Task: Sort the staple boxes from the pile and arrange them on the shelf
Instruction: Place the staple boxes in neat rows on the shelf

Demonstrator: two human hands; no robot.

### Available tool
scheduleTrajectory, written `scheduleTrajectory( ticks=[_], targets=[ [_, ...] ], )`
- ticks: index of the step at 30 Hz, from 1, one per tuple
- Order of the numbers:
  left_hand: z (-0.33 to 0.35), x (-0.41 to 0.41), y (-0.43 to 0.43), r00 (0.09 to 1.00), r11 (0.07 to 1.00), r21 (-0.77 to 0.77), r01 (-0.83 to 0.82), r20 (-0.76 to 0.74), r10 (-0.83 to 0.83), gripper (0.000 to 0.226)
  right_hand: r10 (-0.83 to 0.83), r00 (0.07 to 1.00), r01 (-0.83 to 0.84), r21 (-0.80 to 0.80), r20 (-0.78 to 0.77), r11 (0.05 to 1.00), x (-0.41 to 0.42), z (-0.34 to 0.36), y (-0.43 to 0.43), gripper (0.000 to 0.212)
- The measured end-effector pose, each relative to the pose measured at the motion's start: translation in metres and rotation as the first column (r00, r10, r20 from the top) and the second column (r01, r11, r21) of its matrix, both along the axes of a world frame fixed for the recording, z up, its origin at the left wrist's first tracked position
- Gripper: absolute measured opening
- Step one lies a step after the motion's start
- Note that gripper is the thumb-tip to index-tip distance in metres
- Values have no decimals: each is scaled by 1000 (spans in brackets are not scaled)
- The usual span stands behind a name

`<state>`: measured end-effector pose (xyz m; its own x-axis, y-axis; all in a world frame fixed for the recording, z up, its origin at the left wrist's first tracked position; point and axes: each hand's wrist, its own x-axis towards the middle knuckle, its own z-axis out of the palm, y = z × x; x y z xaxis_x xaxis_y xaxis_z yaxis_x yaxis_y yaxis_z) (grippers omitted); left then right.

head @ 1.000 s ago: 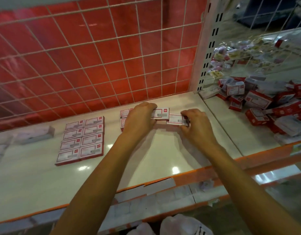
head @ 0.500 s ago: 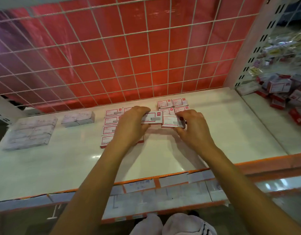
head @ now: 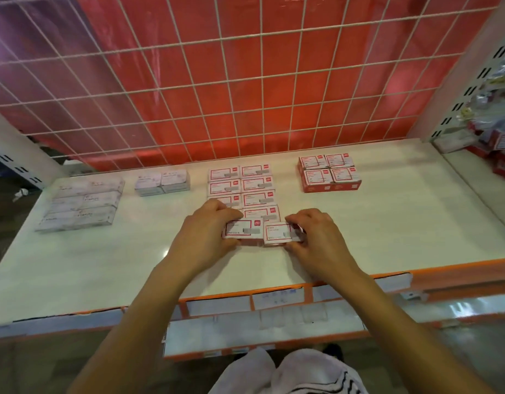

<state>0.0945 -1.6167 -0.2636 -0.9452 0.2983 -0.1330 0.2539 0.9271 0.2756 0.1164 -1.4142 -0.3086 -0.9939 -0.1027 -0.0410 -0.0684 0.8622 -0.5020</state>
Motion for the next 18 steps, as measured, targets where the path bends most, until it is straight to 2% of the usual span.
scheduleTrajectory(
  ticks=[8, 13, 18],
  targets=[
    [-13, 9, -26, 999, 999, -21, -32, 17, 32, 55, -11, 1000, 11, 11, 9, 1000, 4, -1, -22, 53],
    [-19, 12, -34, 999, 999, -12, -44, -28, 43, 51, -32, 999, 32, 7, 6, 999, 5, 0, -29, 50],
    [-26, 14, -37, 995, 998, -30, -55, -82, 52, 48, -78, 997, 78, -67, 3, 995, 5, 2, -34, 44]
  ],
)
